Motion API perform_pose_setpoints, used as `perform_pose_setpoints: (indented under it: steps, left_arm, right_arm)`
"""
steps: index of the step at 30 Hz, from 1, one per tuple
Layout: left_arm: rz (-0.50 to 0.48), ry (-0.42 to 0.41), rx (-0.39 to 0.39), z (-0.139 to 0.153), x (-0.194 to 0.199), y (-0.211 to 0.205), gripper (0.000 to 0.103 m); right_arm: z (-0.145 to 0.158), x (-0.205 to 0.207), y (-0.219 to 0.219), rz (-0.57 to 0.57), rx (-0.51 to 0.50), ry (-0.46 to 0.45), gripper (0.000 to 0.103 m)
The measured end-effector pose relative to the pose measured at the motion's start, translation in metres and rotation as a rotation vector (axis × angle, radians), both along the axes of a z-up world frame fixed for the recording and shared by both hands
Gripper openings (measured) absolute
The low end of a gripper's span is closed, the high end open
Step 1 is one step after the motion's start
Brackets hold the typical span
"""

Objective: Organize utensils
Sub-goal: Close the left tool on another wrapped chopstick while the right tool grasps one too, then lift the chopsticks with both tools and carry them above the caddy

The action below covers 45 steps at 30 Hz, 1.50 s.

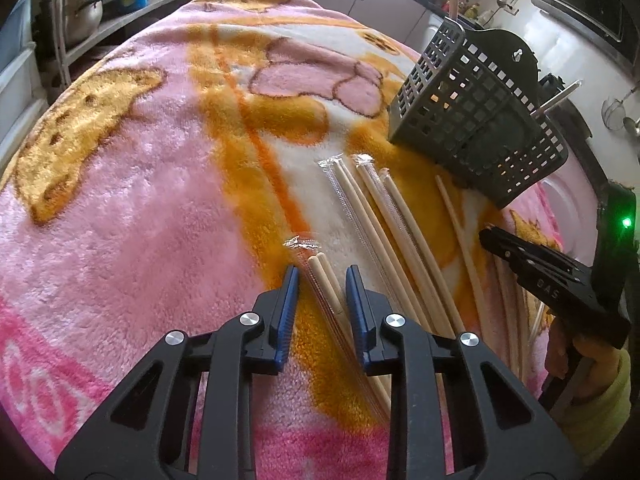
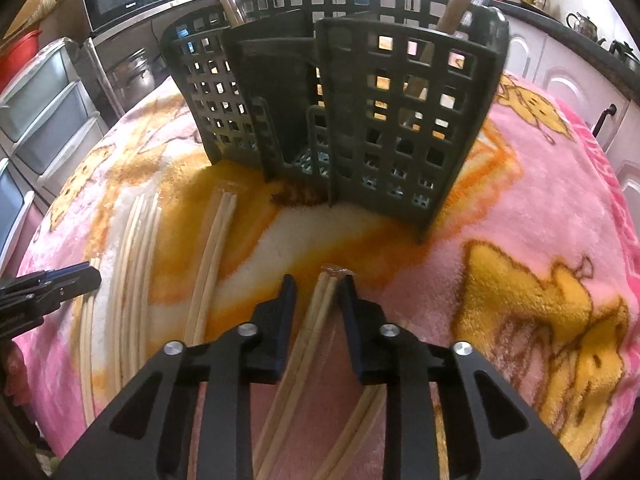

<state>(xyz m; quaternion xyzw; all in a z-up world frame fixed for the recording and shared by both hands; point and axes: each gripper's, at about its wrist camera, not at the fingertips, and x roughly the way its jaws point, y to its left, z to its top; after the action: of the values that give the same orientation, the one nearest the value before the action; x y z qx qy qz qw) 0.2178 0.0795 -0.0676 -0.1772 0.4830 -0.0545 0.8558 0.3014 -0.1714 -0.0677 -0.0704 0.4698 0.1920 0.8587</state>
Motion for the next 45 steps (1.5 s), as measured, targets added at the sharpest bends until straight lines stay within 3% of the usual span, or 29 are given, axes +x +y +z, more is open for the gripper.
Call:
perform_pose_setpoints:
  steps: [6,14,22,28,45]
  left_arm:
    - [0.002,0.002,0.007,0.0,0.008,0.001,0.016]
    - [-0.003,-0.009,0.024,0.007,0.013,0.003,0.003]
    - [-0.024,-0.12,0.009,0.037,0.005,-0.002,0.001]
    - [-0.053,-0.23,0.052,0.071,0.0,-0.015,0.001]
    - [-0.085,-0.384,0.041,0.137,0.006,-0.031,0.001]
  right_arm:
    - [0.003,0.005,0.014,0.016,0.013,-0.004,0.013]
    - [0.028,-0.006,0.026,0.066,0.087,-0.051,0.011]
    - [0.06,-0.026,0.017,0.08,0.164,-0.133,0.01]
    - [0.08,-0.038,0.006,0.062,0.202,-0.19,0.01]
    - [0.142,-0.064,-0.018,0.074,0.302,-0.337,0.008]
